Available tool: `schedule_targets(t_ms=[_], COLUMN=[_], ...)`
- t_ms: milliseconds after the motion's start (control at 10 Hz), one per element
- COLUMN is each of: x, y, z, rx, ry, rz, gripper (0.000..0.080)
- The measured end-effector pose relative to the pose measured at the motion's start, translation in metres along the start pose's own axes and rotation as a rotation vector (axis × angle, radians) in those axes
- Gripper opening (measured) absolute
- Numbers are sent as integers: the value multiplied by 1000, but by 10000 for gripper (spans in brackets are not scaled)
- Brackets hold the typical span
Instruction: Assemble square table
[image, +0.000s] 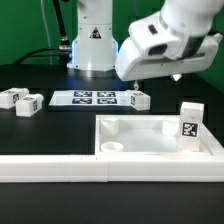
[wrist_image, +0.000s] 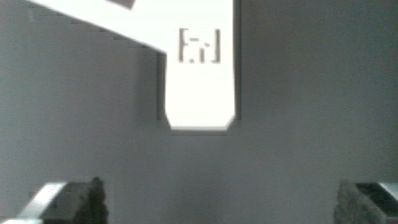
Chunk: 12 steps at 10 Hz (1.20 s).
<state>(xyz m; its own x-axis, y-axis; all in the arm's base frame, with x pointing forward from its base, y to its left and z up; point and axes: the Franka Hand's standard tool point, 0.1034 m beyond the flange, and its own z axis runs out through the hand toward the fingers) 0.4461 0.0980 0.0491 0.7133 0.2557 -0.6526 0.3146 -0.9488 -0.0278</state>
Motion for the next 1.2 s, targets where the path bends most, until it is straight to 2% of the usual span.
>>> schedule_targets(t_ms=[100, 300, 400, 600, 800, 1000, 1200], x=[5, 1, 7, 6, -6, -10, -10], y=[2, 2, 3, 5, 1, -1, 2], z=[4, 8, 7, 9, 31, 49, 51], rx=[2, 11, 8, 12, 20, 18, 23], ry=[-41, -164, -145, -148, -180, -176, -180], rz=[14, 17, 18, 20, 25, 23, 28], gripper=[649, 649, 649, 649, 649, 649, 649])
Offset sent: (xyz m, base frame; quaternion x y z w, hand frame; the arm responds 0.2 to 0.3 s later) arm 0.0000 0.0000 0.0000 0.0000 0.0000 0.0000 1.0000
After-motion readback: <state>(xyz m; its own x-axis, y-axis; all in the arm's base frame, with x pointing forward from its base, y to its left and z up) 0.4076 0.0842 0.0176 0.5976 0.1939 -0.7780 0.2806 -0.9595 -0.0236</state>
